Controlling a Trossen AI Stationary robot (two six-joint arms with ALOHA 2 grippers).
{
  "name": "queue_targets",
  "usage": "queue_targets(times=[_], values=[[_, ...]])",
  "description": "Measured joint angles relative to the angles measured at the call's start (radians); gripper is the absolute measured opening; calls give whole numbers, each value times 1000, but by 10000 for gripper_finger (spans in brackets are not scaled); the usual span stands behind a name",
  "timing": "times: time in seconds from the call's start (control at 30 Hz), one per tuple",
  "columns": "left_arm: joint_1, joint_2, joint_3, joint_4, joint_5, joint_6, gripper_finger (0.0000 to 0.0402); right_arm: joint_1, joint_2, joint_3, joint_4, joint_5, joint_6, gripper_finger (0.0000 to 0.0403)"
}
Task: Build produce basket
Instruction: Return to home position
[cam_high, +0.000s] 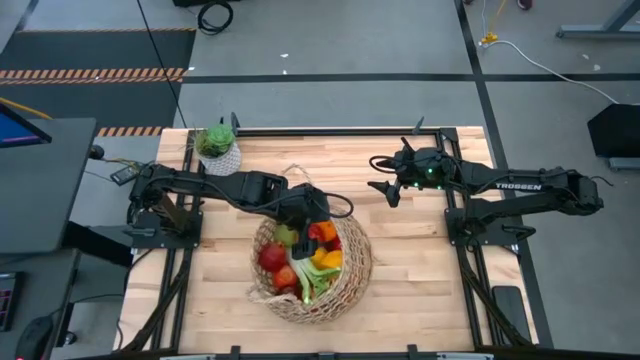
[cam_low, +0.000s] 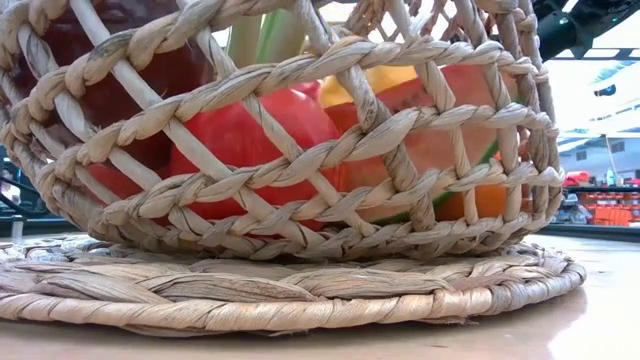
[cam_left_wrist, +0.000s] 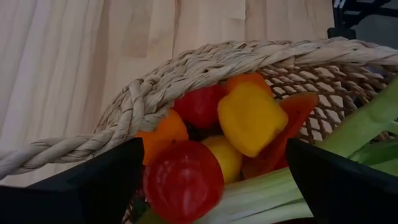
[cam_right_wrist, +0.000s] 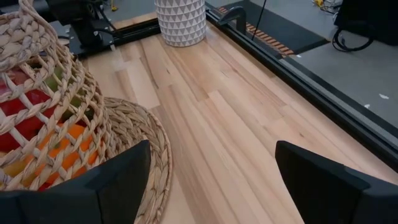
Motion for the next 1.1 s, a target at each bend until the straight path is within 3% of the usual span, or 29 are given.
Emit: queue_targets(times=[0.63,0.83,1.1], values=[[0,0,-1,102,1,-5,396,0,0,0,0,0,0,348],[26,-6,-1,144,-14,125,396,0,0,0,0,0,0,348],[97,-163,-1,219,-19,200,396,0,-1,0,14,-30,122,348]])
